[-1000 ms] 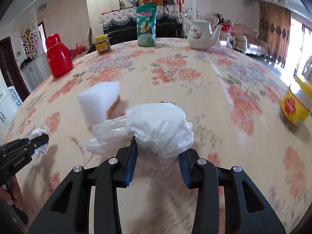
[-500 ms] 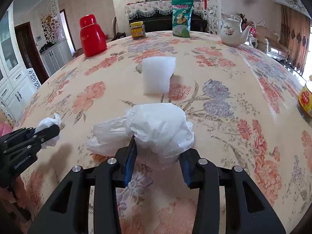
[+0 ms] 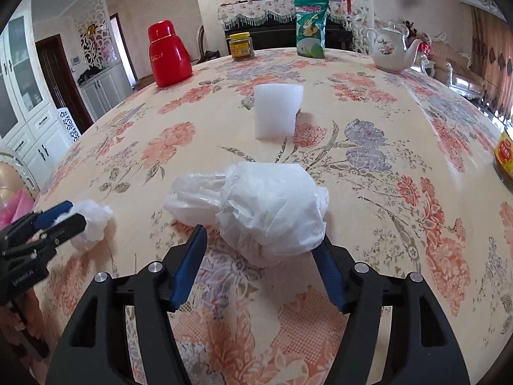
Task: Collect trash
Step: 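Lift the tissue with the left tool while the right tool holds the plastic bag, then close the right tool on the white plastic bag and lift it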
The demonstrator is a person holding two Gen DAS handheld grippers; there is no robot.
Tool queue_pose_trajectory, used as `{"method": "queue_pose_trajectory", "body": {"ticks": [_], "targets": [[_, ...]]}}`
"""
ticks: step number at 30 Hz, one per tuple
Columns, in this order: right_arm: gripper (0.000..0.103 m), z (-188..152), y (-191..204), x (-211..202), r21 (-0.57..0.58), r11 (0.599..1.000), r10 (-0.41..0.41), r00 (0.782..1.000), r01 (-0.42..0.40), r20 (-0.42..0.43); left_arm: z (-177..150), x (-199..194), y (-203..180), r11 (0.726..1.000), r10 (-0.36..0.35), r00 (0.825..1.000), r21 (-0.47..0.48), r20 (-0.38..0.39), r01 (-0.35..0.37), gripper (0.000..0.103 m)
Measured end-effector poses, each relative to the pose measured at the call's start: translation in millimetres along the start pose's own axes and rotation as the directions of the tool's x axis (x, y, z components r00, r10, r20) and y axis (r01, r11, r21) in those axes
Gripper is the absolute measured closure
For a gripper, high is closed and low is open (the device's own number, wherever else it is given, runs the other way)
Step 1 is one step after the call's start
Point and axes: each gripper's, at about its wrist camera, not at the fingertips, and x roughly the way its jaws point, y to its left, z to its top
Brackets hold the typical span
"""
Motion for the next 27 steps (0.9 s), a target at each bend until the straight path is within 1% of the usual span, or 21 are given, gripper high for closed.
{"method": "queue_pose_trajectory", "body": {"ticks": [1, 3, 4, 5, 7, 9, 15, 20, 25, 27], "targets": [[0.039, -0.9, 0.5, -0.9, -0.006, 1.0, -0.013, 1.0, 0.013, 0.002, 0.0, -0.8, 1.5, 1.0, 0.006, 1.0, -0.004, 0.005, -0.005, 0.045], [0.038, -1.9, -0.5, -3.9, 0.0, 1.0, -0.009, 1.0, 0.009, 0.01, -0.4, -3.3, 3.3, 1.0, 0.013, 1.0, -0.006, 0.011, -0.013, 0.041], [0.036, -2.1, -1.4, -4.9, 0.001, 1.0, -0.007, 1.0, 0.007, 0.014, -0.9, -4.0, 4.5, 1.0, 0.012, 1.0, -0.007, 0.011, -0.012, 0.04], [0.032, -3.0, -2.2, -7.6, 0.001, 1.0, -0.013, 1.0, 0.013, 0.023, -1.3, -4.4, 5.8, 1.0, 0.01, 1.0, -0.01, 0.007, -0.01, 0.039], [0.031, -4.7, -3.0, -11.2, 0.002, 1.0, -0.023, 0.999, 0.022, 0.035, -1.1, -4.0, 7.1, 1.0, 0.009, 1.0, -0.018, 0.004, -0.009, 0.039], [0.031, -6.7, -4.7, -13.5, 0.004, 1.0, -0.02, 0.999, 0.019, 0.039, -1.2, -2.2, 8.4, 1.0, 0.008, 1.0, -0.023, -0.004, -0.008, 0.035], [0.031, -7.3, -15.8, -19.0, 0.043, 0.998, -0.044, 0.998, 0.041, 0.054, -0.8, 1.4, 6.9, 1.0, -0.008, 1.0, -0.027, -0.019, 0.008, 0.035], [0.031, -8.0, -22.4, -23.1, 0.061, 0.996, -0.061, 0.996, 0.057, 0.066, -0.5, 6.5, -1.0, 1.0, -0.028, 0.999, -0.005, -0.042, 0.028, 0.035], [0.031, -6.1, -16.9, -28.1, 0.028, 0.997, -0.072, 0.993, 0.069, 0.089, 0.1, 14.6, 0.0, 0.999, -0.032, 0.996, -0.017, -0.081, 0.031, 0.035], [0.028, -3.0, -12.5, -29.3, 0.003, 0.997, -0.074, 0.992, 0.074, 0.102, -0.4, 13.6, 0.3, 0.999, -0.029, 0.997, -0.02, -0.077, 0.028, 0.035]]}}
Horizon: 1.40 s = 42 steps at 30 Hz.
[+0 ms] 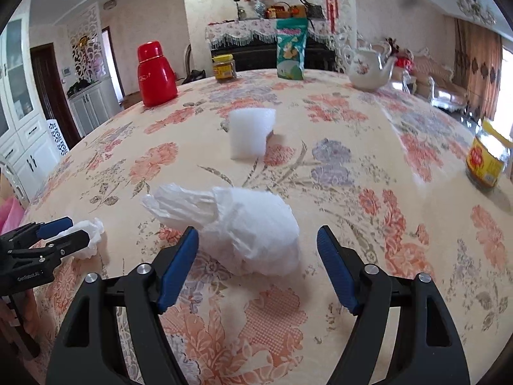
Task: Collect trash
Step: 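Close the right tool on the white plastic bag and lift it, then carry the plastic bag and tissue to the pink wastebasket with both tools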
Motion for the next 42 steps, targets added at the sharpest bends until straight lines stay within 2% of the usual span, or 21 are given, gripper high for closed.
{"method": "queue_pose_trajectory", "body": {"ticks": [4, 8, 10, 11, 12, 13, 14, 15, 17, 21, 27, 42], "targets": [[0.024, 8.0, 13.1, 4.4, -0.087, 0.996, -0.008, 1.0, 0.008, 0.009, -0.1, 1.0, -4.3, 1.0, 0.002, 1.0, 0.014, -0.006, -0.002, 0.035], [0.024, 6.2, 17.3, 21.6, -0.105, 0.994, -0.03, 0.999, 0.026, -0.033, 0.3, 6.5, -8.6, 1.0, -0.014, 1.0, 0.016, -0.028, 0.014, 0.036], [0.033, 3.9, 19.5, 26.6, -0.116, 0.993, -0.029, 0.997, 0.021, -0.069, -0.3, 8.7, -9.5, 0.999, -0.027, 0.999, 0.018, -0.041, 0.028, 0.049], [0.04, 2.5, 20.9, 26.6, -0.122, 0.992, -0.033, 0.997, 0.024, -0.075, -0.6, 10.3, -10.1, 0.999, -0.032, 0.998, 0.02, -0.051, 0.033, 0.058], [0.053, 1.2, 22.2, 27.4, -0.127, 0.992, -0.036, 0.996, 0.025, -0.084, -1.1, 12.1, -11.1, 0.999, -0.038, 0.997, 0.023, -0.062, 0.04, 0.064], [0.056, -0.4, 23.3, 29.2, -0.13, 0.991, -0.034, 0.994, 0.02, -0.102, -1.7, 12.7, -12.5, 0.999, -0.04, 0.997, 0.028, -0.065, 0.042, 0.068], [0.061, -1.5, 24.8, 28.6, -0.131, 0.991, -0.034, 0.994, 0.02, -0.103, -2.0, 11.5, -13.7, 0.999, -0.039, 0.997, 0.035, -0.06, 0.041, 0.076], [0.07, -2.2, 26.1, 26.9, -0.134, 0.991, -0.038, 0.995, 0.025, -0.097, -2.6, 9.8, -15.1, 0.998, -0.038, 0.998, 0.045, -0.052, 0.04, 0.084], [0.081, -5.6, 28.7, 23.2, -0.129, 0.991, -0.04, 0.995, 0.027, -0.096, -4.3, 6.0, -19.0, 0.997, -0.036, 0.998, 0.069, -0.041, 0.039, 0.091], [0.084, -14.9, 30.5, 11.2, -0.091, 0.996, -0.032, 0.995, 0.024, -0.093, -10.0, -5.3, -19.7, 0.996, -0.061, 0.998, 0.058, -0.034, 0.063, 0.094], [0.085, -30.3, 38.9, -18.8, -0.062, 0.998, -0.02, 0.999, 0.017, -0.048, -20.7, -34.6, -18.3, 0.997, -0.049, 0.998, 0.068, 0.031, 0.047, 0.095], [0.085, -55.0, 86.6, -60.4, -0.039, 0.995, 0.088, 0.996, -0.088, -0.002, -59.6, -94.0, 26.8, 0.999, 0.038, 0.989, -0.002, 0.14, -0.038, 0.095]]}}
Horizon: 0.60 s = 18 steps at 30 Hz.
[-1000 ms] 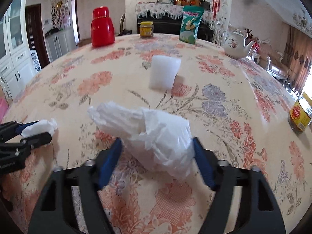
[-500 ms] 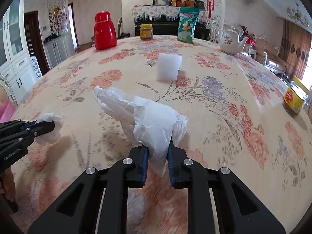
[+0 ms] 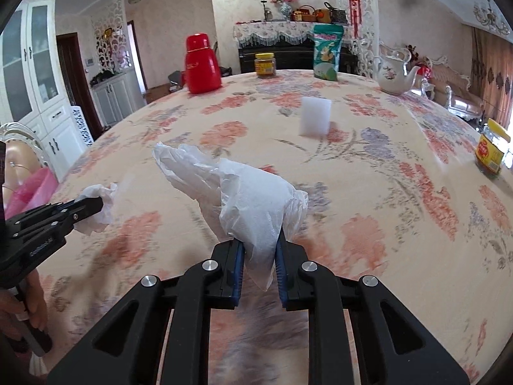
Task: Collect trash
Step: 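Carry the plastic bag and tissue to the pink wastebasket with both tools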
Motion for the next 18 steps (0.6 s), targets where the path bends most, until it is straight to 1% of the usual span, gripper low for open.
{"method": "queue_pose_trajectory", "body": {"ticks": [5, 18], "targets": [[0.085, -6.0, 24.5, -3.2, -0.018, 0.999, 0.039, 0.999, -0.039, 0.01, -8.3, -22.0, 17.5, 0.998, 0.055, 0.997, -0.016, 0.049, -0.054, 0.095], [0.085, -3.6, 86.9, 1.8, -0.084, 0.987, 0.142, 0.99, -0.139, 0.025, -24.5, -58.3, 60.4, 0.988, 0.148, 0.984, -0.059, 0.096, -0.143, 0.095]]}}
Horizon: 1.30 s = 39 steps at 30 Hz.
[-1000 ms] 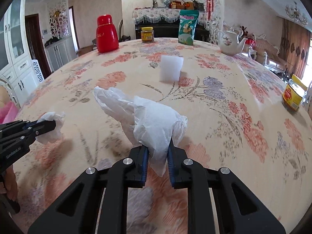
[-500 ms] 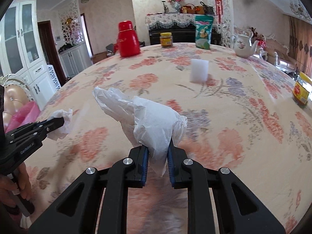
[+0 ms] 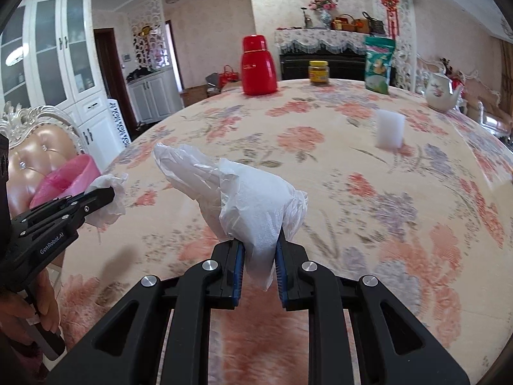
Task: Collect trash
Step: 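Carry the plastic bag and tissue to the pink wastebasket with both tools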
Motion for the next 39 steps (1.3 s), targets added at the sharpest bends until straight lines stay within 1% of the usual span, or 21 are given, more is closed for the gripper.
{"method": "queue_pose_trajectory", "body": {"ticks": [14, 20, 25, 31, 35, 39], "targets": [[0.085, 10.2, 53.9, 23.6, -0.071, 0.992, 0.1, 0.995, -0.101, -0.013, -11.7, -20.1, 41.5, 0.996, 0.081, 0.996, -0.048, 0.031, -0.079, 0.095], [0.085, 15.6, 79.8, 35.3, -0.115, 0.982, 0.147, 0.988, -0.151, -0.04, -17.0, -36.5, 59.5, 0.99, 0.137, 0.988, -0.054, 0.069, -0.133, 0.095], [0.085, 18.2, 103.9, 48.5, -0.149, 0.971, 0.179, 0.982, -0.187, -0.064, -20.6, -46.5, 78.2, 0.982, 0.178, 0.98, -0.072, 0.085, -0.172, 0.095], [0.085, 20.7, 133.9, 65.6, -0.182, 0.954, 0.223, 0.97, -0.238, -0.101, -25.5, -48.8, 105.7, 0.973, 0.216, 0.974, -0.105, 0.074, -0.208, 0.095], [0.085, 24.3, 156.6, 73.4, -0.215, 0.937, 0.255, 0.959, -0.276, -0.121, -25.6, -56.4, 129.2, 0.959, 0.255, 0.964, -0.148, 0.075, -0.242, 0.095], [0.085, 29.8, 179.0, 79.0, -0.251, 0.917, 0.286, 0.949, -0.311, -0.133, -19.5, -67.6, 159.4, 0.932, 0.329, 0.94, -0.191, 0.091, -0.308, 0.095]]}}
